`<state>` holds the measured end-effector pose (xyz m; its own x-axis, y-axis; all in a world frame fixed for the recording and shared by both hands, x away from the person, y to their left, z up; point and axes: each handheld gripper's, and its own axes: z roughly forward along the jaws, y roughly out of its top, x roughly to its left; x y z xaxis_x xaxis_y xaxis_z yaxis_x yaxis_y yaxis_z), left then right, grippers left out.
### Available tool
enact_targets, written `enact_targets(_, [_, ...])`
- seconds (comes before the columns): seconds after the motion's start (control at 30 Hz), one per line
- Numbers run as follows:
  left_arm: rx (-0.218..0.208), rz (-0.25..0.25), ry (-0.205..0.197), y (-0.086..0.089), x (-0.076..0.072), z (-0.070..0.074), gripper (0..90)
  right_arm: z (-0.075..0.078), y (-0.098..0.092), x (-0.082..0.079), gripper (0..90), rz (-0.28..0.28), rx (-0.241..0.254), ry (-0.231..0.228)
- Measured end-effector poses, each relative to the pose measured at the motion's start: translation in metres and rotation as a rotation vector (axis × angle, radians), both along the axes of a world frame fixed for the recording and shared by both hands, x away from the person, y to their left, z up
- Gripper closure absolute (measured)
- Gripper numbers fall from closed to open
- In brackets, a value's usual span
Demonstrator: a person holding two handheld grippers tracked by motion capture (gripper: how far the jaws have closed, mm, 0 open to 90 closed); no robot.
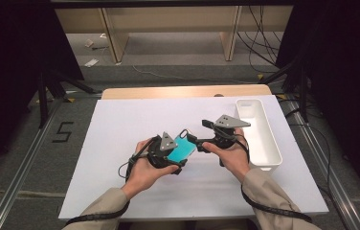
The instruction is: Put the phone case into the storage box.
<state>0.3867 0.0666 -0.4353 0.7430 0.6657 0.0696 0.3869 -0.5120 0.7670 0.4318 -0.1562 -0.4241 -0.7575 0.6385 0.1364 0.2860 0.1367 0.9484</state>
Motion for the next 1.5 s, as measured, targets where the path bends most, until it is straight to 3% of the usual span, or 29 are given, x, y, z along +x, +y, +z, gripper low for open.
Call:
enact_targets(0.63, [-0.009,-0.016,-0.008,-0.007,-0.002,0.000,17.0,-0.006,0.010,0.006,19.0,0.016,0.016,0.032])
enact_targets(1.5, [-0.021,-0.006,-0.013,-0.007,-0.002,0.001,17.0,-0.013,0.015,0.011,44.7,0.025,0.076,0.116])
